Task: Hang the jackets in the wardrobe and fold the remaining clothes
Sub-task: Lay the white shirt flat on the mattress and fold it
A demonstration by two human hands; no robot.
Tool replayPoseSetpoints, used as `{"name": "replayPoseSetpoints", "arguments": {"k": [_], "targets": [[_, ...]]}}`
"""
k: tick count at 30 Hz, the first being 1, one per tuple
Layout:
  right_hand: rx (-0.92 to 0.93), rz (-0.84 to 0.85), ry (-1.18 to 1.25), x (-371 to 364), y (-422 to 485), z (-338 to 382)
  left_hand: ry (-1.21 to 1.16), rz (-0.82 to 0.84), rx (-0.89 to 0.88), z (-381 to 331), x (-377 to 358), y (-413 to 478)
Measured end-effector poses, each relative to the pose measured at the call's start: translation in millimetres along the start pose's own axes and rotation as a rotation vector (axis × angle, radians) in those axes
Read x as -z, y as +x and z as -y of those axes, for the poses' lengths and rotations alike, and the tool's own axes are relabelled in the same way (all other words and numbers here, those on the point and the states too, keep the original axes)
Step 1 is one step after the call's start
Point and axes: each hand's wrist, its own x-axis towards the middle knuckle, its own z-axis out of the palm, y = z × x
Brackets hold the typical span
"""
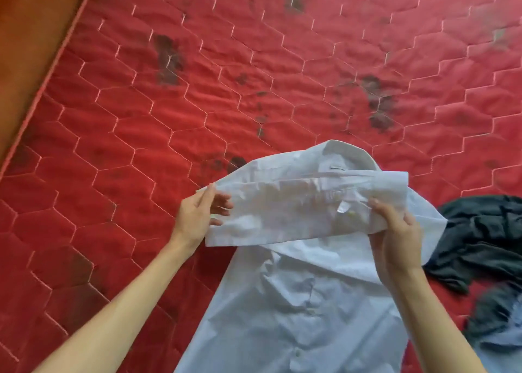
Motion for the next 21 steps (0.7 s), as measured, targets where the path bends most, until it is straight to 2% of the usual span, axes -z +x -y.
{"name": "replayPoseSetpoints", "arguments": {"k": [3,5,8,12,15,18,21], "targets": [[-0.068,-0.189,0.013,74.0,28.7,-2.5,0.33,-0.193,-0.09,36.3,-6.7,4.5],[-0.152,-0.296,-0.07,117.6,43.7,-15.7,0.45,-0.178,-0.013,52.8,-10.9,6.4],[-0.289,-0.352,-0.291,166.3,61.8,-47.0,0.457,-0.108,0.156,64.5,-27.9,9.1],[-0.278,-0.337,-0.558,202.8,71.4,-87.5,0.436,-0.11,0.156,67.6,-43.2,20.1],[-0.228,-0.437,-0.629,210.6,72.2,-94.3,0.375,-0.018,0.159,60.8,-56.5,26.4],[-0.173,-0.532,-0.571,214.1,72.2,-93.8,0.384,0.052,0.131,52.9,-72.7,28.7],[-0.166,-0.471,-0.521,214.8,69.1,-89.9,0.375,0.04,0.089,48.1,-79.7,29.8]]}}
